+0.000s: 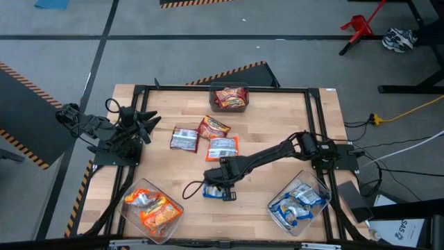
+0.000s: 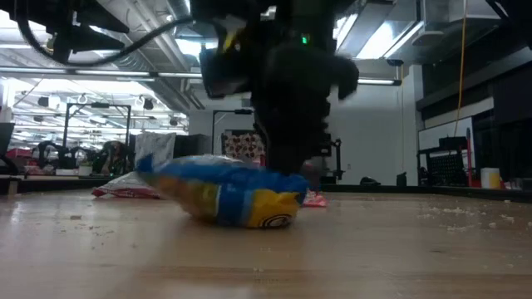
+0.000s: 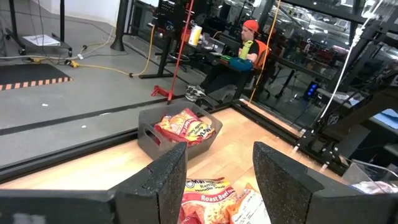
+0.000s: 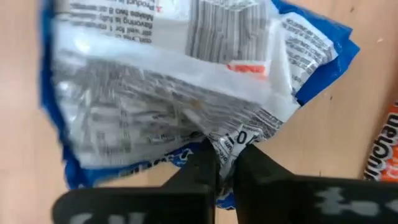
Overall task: Sort Maruchan noodles
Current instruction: Put the blue noodle pack into the right transparent bin
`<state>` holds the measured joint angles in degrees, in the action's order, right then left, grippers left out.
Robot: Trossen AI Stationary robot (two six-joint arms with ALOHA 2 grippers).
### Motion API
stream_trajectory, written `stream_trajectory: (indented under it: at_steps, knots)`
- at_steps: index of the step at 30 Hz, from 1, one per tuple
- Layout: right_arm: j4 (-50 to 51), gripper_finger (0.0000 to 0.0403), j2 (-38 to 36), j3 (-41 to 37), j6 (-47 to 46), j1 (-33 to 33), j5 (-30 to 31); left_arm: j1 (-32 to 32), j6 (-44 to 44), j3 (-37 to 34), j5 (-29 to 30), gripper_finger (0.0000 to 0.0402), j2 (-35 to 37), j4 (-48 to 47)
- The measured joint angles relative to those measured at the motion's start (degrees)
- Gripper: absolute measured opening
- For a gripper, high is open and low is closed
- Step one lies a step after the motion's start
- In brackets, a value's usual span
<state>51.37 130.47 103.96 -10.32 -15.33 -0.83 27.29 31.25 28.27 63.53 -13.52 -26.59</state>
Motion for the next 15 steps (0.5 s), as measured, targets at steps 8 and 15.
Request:
stream_trajectory:
  at_steps: [8, 15]
  knots:
    - [9.51, 0.0003, -0.50, 9.19, -5.44, -0.46, 0.18, 0.00, 0.12, 0.00, 0.02, 0.0176, 0.00, 0.02]
    - [24.39, 0.0001, -1.15, 19.76, -12.70, -2.26, 2.88, -0.02, 0.11, 0.00, -0.07, 0.0176, 0.00, 0.02]
